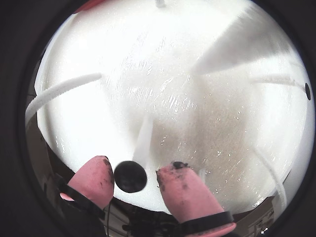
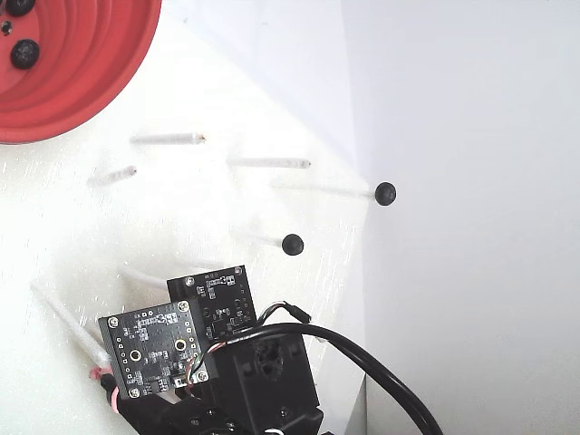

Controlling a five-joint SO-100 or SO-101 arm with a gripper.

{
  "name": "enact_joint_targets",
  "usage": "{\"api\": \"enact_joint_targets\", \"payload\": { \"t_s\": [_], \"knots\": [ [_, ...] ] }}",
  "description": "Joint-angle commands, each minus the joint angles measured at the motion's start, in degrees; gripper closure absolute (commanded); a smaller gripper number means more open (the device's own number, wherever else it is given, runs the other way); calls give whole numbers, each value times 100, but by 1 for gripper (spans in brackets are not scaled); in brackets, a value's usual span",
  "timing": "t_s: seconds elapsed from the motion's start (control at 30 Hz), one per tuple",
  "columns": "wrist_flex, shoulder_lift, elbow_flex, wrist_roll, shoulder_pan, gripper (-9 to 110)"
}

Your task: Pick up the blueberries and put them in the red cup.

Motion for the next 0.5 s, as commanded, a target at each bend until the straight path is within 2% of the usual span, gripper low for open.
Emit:
{"api": "enact_joint_targets", "payload": {
  "t_s": [0.0,0.47],
  "knots": [
    [-176,35,-246,44,-105,85],
    [-396,-167,-281,149,-132,89]
  ]
}}
